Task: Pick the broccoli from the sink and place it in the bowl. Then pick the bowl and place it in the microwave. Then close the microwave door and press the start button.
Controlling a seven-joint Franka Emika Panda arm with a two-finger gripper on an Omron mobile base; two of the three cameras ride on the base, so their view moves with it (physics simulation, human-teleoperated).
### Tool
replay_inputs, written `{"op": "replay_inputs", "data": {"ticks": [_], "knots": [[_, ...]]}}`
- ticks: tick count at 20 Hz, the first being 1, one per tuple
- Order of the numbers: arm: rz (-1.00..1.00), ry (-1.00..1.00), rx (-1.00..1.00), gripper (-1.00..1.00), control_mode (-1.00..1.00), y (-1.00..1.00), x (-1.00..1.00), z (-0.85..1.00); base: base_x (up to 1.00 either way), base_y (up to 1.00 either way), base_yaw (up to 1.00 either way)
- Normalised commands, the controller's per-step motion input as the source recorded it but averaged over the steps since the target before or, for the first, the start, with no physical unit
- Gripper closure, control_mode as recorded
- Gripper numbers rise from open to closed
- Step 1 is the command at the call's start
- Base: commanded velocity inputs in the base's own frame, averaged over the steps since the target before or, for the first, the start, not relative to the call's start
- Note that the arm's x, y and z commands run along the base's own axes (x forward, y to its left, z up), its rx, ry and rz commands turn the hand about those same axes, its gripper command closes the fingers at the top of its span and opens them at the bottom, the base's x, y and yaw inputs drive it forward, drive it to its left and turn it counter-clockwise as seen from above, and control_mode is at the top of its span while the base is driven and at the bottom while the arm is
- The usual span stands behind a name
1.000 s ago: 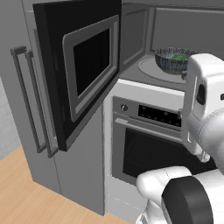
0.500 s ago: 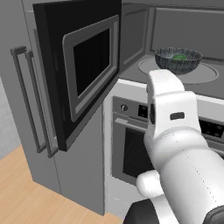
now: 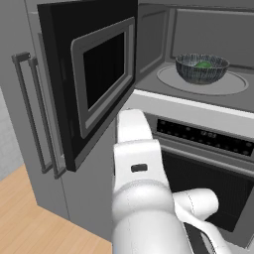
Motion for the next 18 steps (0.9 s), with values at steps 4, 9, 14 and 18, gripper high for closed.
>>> {"op": "replay_inputs", "data": {"ticks": [4, 9, 14, 18], "knots": [[-0.03, 0.0, 0.0, -1.0, -1.0, 0.61, 0.0, -0.39, 0.0, 0.0, 0.0], [-0.03, 0.0, 0.0, -1.0, -1.0, 0.56, 0.0, -0.42, 0.0, 0.0, 0.0], [-0.03, 0.0, 0.0, -1.0, -1.0, 0.5, 0.09, -0.38, 0.0, 0.0, 0.0], [-0.02, 0.0, 0.0, -1.0, -1.0, 0.25, 0.42, -0.27, 0.0, 0.0, 0.0]]}}
